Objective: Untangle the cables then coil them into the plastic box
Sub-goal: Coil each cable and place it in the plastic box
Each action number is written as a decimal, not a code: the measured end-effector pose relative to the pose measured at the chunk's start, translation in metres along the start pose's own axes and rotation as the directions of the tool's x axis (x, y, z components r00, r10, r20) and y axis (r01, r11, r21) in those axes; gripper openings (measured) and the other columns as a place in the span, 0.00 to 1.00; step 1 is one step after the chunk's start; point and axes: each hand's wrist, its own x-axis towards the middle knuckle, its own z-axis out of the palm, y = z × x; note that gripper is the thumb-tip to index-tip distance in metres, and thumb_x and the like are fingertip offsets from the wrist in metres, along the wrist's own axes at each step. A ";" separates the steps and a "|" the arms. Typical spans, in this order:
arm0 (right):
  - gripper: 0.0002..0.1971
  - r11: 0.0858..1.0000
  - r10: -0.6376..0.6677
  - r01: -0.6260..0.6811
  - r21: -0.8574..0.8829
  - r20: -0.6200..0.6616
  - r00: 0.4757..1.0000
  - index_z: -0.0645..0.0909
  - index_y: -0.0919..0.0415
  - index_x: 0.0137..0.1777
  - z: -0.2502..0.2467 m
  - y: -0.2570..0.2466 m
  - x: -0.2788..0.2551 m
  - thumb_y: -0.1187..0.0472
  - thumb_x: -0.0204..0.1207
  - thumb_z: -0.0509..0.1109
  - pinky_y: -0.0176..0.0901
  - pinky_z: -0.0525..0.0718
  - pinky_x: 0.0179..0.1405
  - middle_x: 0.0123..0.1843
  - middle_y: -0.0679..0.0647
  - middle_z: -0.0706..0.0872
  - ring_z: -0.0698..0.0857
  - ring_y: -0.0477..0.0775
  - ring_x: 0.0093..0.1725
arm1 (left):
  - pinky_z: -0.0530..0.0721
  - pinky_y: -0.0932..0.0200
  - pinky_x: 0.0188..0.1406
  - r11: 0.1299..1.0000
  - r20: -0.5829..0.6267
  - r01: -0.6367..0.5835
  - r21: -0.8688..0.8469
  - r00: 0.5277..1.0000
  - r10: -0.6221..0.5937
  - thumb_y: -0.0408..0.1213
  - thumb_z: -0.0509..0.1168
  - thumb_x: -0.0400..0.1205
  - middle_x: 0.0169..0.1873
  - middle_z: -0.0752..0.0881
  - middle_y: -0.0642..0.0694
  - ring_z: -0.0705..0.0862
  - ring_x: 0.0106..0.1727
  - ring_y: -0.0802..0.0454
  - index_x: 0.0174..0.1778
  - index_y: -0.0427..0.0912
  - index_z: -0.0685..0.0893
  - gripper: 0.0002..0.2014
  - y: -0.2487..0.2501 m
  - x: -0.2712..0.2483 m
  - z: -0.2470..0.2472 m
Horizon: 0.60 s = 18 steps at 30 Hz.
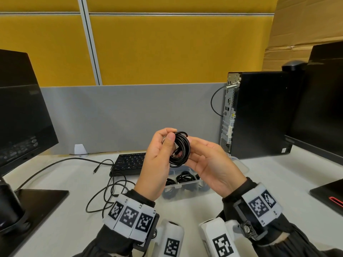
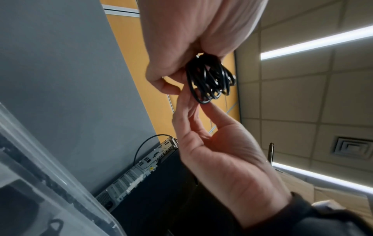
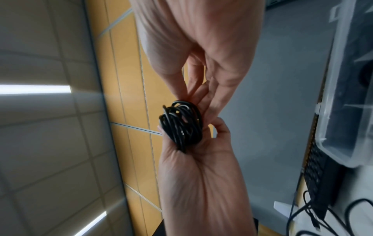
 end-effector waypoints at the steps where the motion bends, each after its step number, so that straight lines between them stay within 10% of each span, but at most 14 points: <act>1: 0.13 1.000 0.009 -0.009 0.021 0.004 1.000 0.83 0.73 0.58 0.001 0.000 0.000 0.66 0.79 0.64 0.46 0.88 0.51 0.47 0.64 0.88 0.88 0.55 0.46 | 0.81 0.57 0.49 1.000 -0.008 -0.011 0.008 1.000 0.011 0.48 0.60 0.81 0.44 0.86 0.49 0.83 0.48 0.55 0.52 0.46 0.79 0.11 -0.001 0.000 0.000; 7: 0.08 0.982 0.114 -0.115 0.146 0.021 0.993 0.89 0.65 0.40 0.003 0.002 0.000 0.63 0.66 0.70 0.48 0.89 0.51 0.42 0.62 0.88 0.89 0.56 0.44 | 0.79 0.49 0.55 0.997 -0.024 -0.043 0.057 0.999 0.045 0.49 0.57 0.78 0.46 0.85 0.47 0.82 0.49 0.52 0.51 0.46 0.80 0.14 -0.004 0.001 -0.003; 18: 0.08 0.986 0.163 -0.163 -0.016 -0.011 0.987 0.82 0.65 0.50 0.008 0.010 -0.003 0.63 0.79 0.62 0.41 0.79 0.40 0.41 0.57 0.85 0.83 0.50 0.40 | 0.80 0.65 0.43 0.967 -0.062 -0.139 0.212 0.986 0.155 0.42 0.58 0.83 0.40 0.82 0.54 0.82 0.42 0.63 0.49 0.49 0.78 0.05 -0.009 0.002 -0.007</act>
